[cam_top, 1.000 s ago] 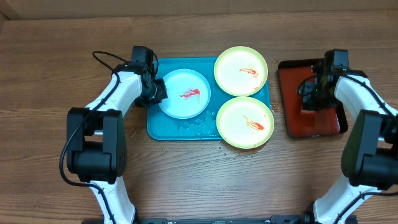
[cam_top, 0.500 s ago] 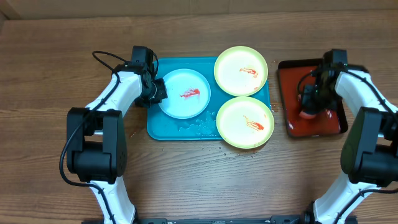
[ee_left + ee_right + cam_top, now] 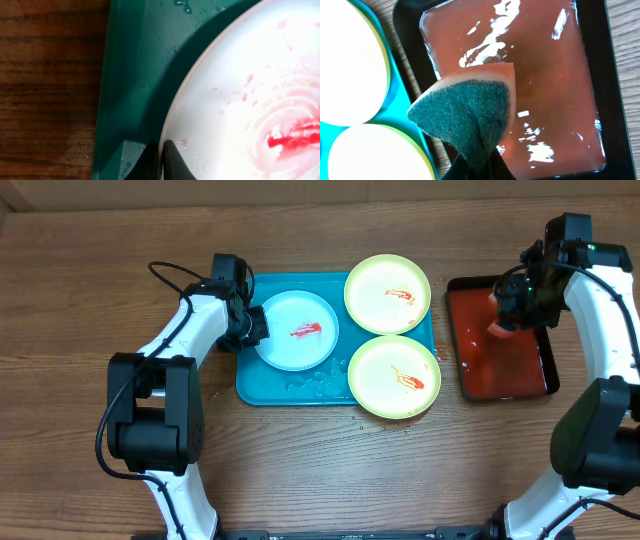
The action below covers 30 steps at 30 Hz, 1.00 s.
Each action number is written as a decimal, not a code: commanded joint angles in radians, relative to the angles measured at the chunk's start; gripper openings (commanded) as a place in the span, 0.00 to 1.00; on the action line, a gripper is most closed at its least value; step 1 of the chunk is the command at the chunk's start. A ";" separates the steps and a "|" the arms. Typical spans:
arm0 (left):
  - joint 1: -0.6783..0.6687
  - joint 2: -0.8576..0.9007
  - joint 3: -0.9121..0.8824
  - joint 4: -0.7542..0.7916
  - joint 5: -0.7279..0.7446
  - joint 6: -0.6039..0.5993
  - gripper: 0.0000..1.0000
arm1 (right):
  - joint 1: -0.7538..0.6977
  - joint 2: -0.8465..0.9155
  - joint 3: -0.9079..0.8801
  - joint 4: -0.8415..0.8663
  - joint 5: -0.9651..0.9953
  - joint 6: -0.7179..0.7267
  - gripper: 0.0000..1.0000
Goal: Clean dirty plates on tray and stack at the side
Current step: 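Grasp the green-and-orange sponge with the right gripper and lift it, then carry the sponge with the right gripper onto the white plate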
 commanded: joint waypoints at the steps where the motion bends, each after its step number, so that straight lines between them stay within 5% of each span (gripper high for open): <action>1: -0.002 0.013 0.010 -0.003 -0.022 0.027 0.04 | 0.004 -0.017 0.011 0.002 -0.011 0.008 0.04; 19: -0.002 0.013 0.010 -0.003 -0.022 0.027 0.04 | 0.004 -0.017 0.011 0.004 -0.018 0.016 0.04; 22: -0.002 0.013 0.010 0.000 -0.021 0.027 0.04 | 0.009 -0.017 0.011 0.018 -0.148 0.016 0.04; 30: -0.002 0.013 0.010 0.000 -0.017 0.027 0.04 | 0.303 -0.017 0.018 0.149 -0.166 0.203 0.04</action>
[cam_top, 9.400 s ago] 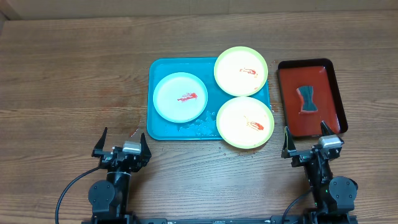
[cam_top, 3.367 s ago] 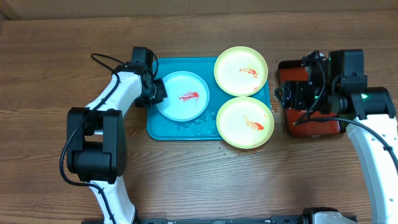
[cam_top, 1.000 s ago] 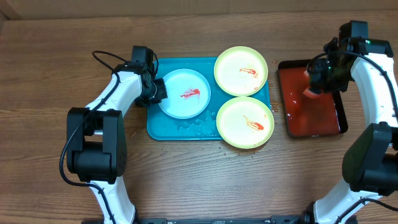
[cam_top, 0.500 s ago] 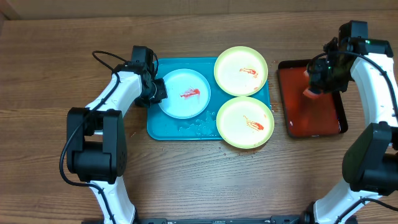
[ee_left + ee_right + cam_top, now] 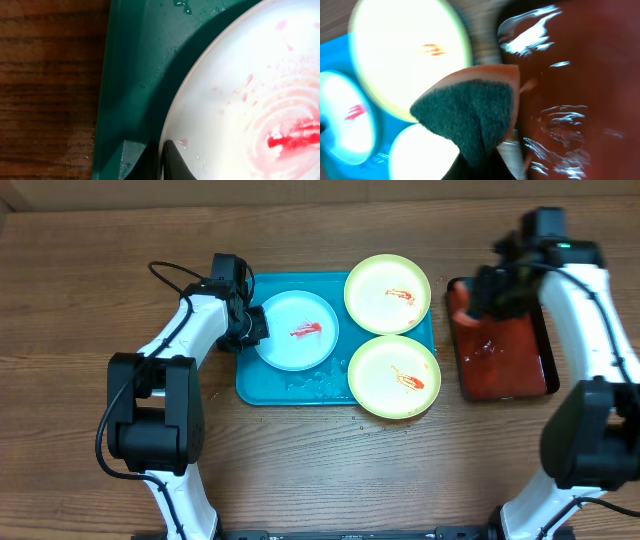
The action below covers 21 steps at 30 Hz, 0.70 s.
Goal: Clean dirty plates on tray and stack at the side
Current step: 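Carry the sponge with the right gripper onto the white plate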
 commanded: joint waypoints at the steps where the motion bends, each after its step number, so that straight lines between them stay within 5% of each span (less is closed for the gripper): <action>1: -0.002 0.013 0.010 -0.002 -0.013 0.026 0.04 | 0.165 -0.017 0.020 0.059 -0.022 0.109 0.04; 9: -0.002 0.013 0.010 -0.007 0.051 0.026 0.04 | 0.476 0.076 0.164 0.180 0.136 0.244 0.04; 15: -0.002 0.013 0.010 -0.008 0.058 0.026 0.04 | 0.531 0.303 0.366 0.097 0.139 0.243 0.04; 21: -0.002 0.013 0.009 -0.012 0.058 0.026 0.04 | 0.541 0.411 0.373 0.085 0.171 0.243 0.04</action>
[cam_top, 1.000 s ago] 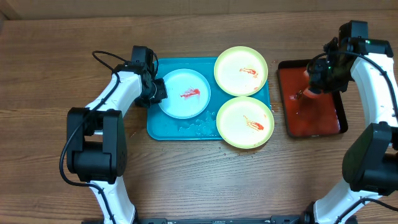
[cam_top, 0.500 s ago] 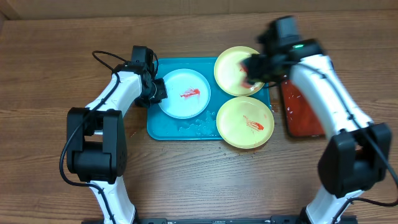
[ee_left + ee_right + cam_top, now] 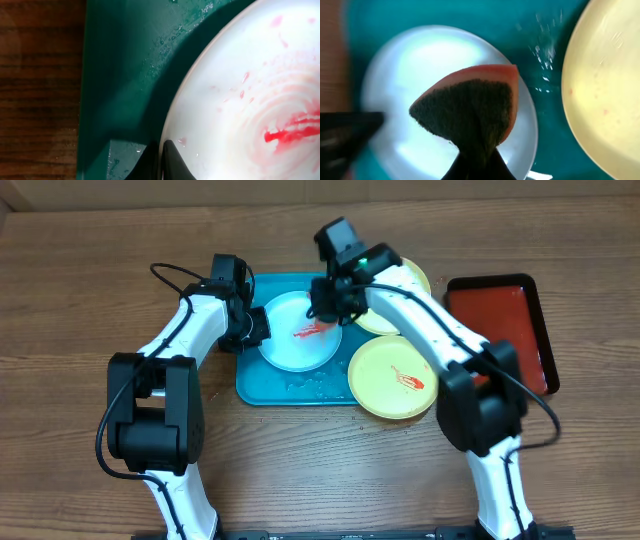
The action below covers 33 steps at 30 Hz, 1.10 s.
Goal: Clean dirty plates on tray and stack at the side
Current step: 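Carry the sponge with the right gripper onto the white plate, then scrub the white plate with the sponge while the left gripper holds it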
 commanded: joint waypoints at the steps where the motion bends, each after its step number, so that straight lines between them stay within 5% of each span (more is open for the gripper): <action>1: -0.002 0.013 0.009 -0.003 0.012 0.023 0.04 | 0.008 0.046 0.024 0.005 0.042 0.007 0.04; 10: -0.002 0.013 0.009 -0.003 0.011 0.024 0.04 | 0.010 0.153 0.019 0.040 0.049 0.008 0.04; 28: -0.002 0.013 0.009 0.001 0.011 0.024 0.04 | 0.106 0.186 0.019 0.147 -0.323 0.109 0.04; 33: -0.002 0.013 0.009 0.002 0.011 0.038 0.04 | 0.088 0.184 0.036 -0.002 -0.146 0.056 0.04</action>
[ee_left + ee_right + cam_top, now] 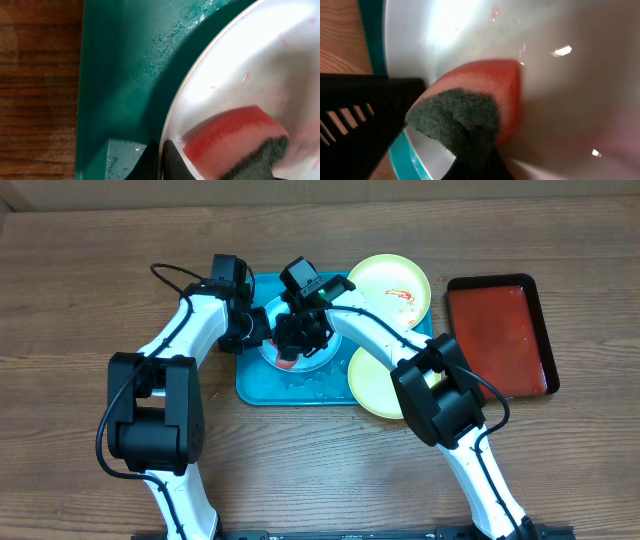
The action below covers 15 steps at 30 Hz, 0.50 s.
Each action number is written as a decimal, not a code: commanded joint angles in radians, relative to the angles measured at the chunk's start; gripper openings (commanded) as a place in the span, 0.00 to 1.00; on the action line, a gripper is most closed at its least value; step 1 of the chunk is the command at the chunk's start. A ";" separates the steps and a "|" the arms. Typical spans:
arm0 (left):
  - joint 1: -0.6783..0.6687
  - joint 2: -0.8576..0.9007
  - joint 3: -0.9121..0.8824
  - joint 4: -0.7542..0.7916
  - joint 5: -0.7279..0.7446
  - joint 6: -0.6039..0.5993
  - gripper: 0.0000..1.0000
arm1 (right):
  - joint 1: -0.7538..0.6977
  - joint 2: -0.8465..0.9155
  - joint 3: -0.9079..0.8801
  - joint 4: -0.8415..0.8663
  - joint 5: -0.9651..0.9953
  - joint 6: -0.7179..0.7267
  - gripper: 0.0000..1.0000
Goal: Clean dirty plates on tray and stack at the side
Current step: 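Scrub the white plate with the sponge while the left gripper holds it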
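A white plate [320, 355] lies on the left half of the teal tray [252, 385]. My left gripper [256, 330] is shut on its left rim, the fingers [170, 152] pinching the edge of the plate [240, 75]. My right gripper [298, 340] is shut on a pink sponge with a green scouring side [470, 105], which is pressed onto the white plate [560, 75] close to the left gripper [365, 115]. The sponge [235, 135] covers the spot where the red smear was. Two yellow-green plates with red stains lie at the tray's right: one at the back [390, 283], one in front [375, 385], partly under the right arm.
A black tray of reddish liquid [500, 335] stands on the wooden table [100, 260] to the right of the teal tray. Water droplets [305, 385] lie on the teal tray's front part. The right arm crosses over the teal tray from the front right.
The right gripper with the sponge was above the white plate's right part; now the sponge rests low on the plate's left part, beside the left gripper. The left gripper has kept its hold.
The right gripper held the sponge over the black tray of reddish liquid, then at that tray's left edge, then above the white plate. Now the sponge lies on the plate. The left gripper stayed shut on the plate's rim throughout.
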 commanded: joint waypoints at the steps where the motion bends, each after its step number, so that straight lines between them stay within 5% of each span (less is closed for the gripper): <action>1: -0.002 0.013 0.009 0.004 0.007 0.042 0.04 | -0.019 0.022 0.032 -0.121 0.212 -0.034 0.04; 7: -0.002 0.013 0.009 0.003 0.007 0.046 0.04 | -0.021 0.022 0.068 -0.202 0.636 -0.113 0.04; 15: -0.002 0.013 0.009 -0.013 0.007 0.050 0.04 | -0.020 0.024 0.050 0.038 0.625 -0.238 0.04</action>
